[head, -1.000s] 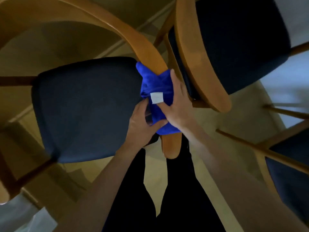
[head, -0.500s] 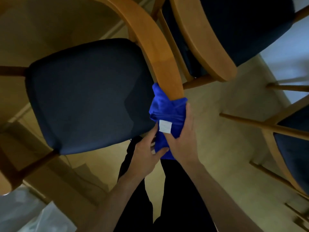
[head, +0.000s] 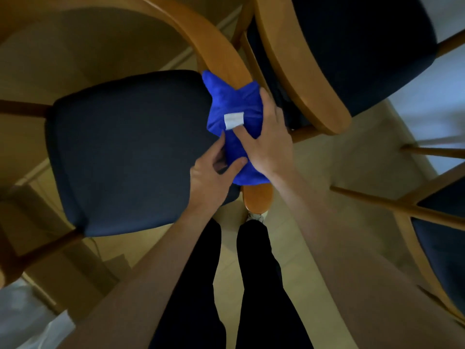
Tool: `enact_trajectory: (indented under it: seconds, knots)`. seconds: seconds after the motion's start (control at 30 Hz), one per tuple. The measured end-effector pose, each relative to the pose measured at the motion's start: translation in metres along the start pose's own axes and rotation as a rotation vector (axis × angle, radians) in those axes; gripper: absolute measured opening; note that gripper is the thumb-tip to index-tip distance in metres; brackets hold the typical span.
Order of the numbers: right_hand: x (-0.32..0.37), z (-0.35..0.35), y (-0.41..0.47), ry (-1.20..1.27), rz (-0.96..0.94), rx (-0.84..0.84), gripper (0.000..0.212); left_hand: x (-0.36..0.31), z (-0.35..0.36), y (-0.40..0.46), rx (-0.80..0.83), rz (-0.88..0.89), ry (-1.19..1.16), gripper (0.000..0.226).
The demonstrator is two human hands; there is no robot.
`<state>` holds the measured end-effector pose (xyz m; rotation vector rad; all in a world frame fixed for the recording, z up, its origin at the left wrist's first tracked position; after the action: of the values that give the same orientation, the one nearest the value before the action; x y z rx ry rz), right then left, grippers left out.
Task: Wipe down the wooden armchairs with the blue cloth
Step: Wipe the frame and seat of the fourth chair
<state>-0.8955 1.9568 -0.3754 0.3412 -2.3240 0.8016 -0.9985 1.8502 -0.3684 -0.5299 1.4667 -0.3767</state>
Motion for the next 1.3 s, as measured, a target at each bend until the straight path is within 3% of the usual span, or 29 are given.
enact_trajectory:
  seconds: [0.2,0.37,0.57,0.8,1.03,1.3]
  knots:
    - [-0.023,0.03,-0.085,0.134,0.088,0.006,0.091,0.033,0.032,-0.067,0.048,-0.042,0.069,0.064]
    - [-0.018,0.021,-0.058,0.085,0.107,-0.008,0.089,0.019,0.035,-0.053,-0.041,0.012,0.32,0.056]
    - [0.007,-0.014,0.033,-0.006,-0.002,0.01,0.089,-0.022,0.001,0.027,0.077,0.005,-0.18,0.059]
    - [0.007,-0.02,0.034,0.084,-0.054,0.039,0.087,-0.019,-0.003,0.029,0.089,-0.083,-0.22,0.055]
    - [-0.022,0.008,-0.04,0.196,0.027,0.057,0.094,0.01,0.014,-0.027,0.181,-0.129,-0.19,0.055]
    - [-0.067,0.052,-0.19,0.38,0.212,0.038,0.094,0.074,0.062,-0.137,0.251,-0.213,0.085,0.064]
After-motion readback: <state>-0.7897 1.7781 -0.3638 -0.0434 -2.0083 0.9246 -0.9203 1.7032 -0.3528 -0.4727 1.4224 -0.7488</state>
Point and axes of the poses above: each hand's wrist, its own y-axis towards the middle knuckle, its own z-axis out of the palm, x = y × z, the point moved 2 cm from there along y, towards the middle knuckle, and after that the axes turned 15 degrees about x, right-handed, at the moved point
